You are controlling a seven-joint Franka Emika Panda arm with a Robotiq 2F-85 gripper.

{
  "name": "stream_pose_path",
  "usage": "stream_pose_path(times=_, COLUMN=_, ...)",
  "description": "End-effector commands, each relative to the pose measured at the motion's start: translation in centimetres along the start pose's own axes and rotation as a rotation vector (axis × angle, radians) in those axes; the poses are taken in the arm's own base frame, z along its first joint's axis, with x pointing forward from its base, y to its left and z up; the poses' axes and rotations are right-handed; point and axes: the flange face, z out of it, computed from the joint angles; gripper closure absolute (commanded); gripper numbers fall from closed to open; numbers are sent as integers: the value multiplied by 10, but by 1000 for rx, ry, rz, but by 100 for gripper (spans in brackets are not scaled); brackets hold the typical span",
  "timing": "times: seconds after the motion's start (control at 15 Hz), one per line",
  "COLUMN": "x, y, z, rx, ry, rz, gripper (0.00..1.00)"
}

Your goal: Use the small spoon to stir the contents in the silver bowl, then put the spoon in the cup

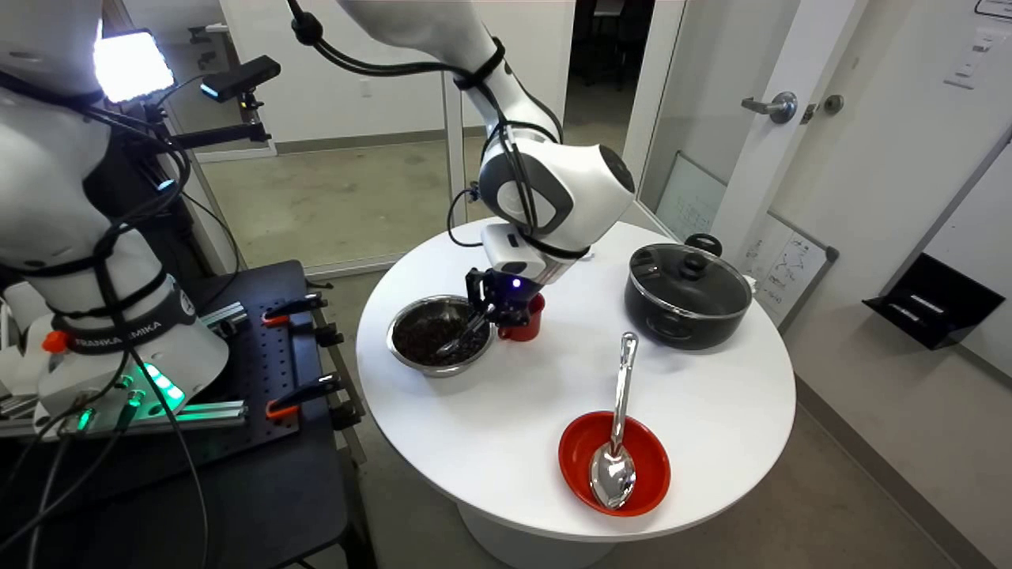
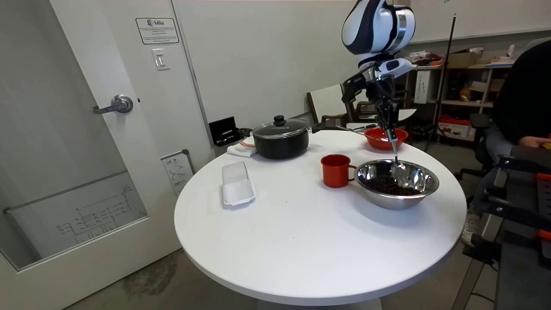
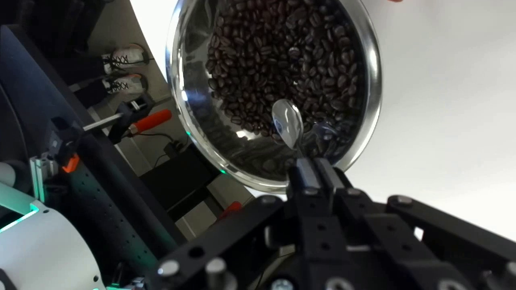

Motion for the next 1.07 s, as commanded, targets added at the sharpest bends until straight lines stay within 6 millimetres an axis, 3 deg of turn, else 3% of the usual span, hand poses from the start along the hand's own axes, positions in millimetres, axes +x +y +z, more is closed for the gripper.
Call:
stream_pose_path(times=0.0, x=-10, y=-3, z=16, rx=49, ry=-15, rz=7, gripper=99)
stream_pose_path(times=0.4, x=-15, y=-3, z=13, rx=174, ry=-35, rz=-8, gripper=99)
stream_pose_path(times=1.0, x=-26, y=28, z=15, rx=226, ry=-7, rz=-151, gripper=99)
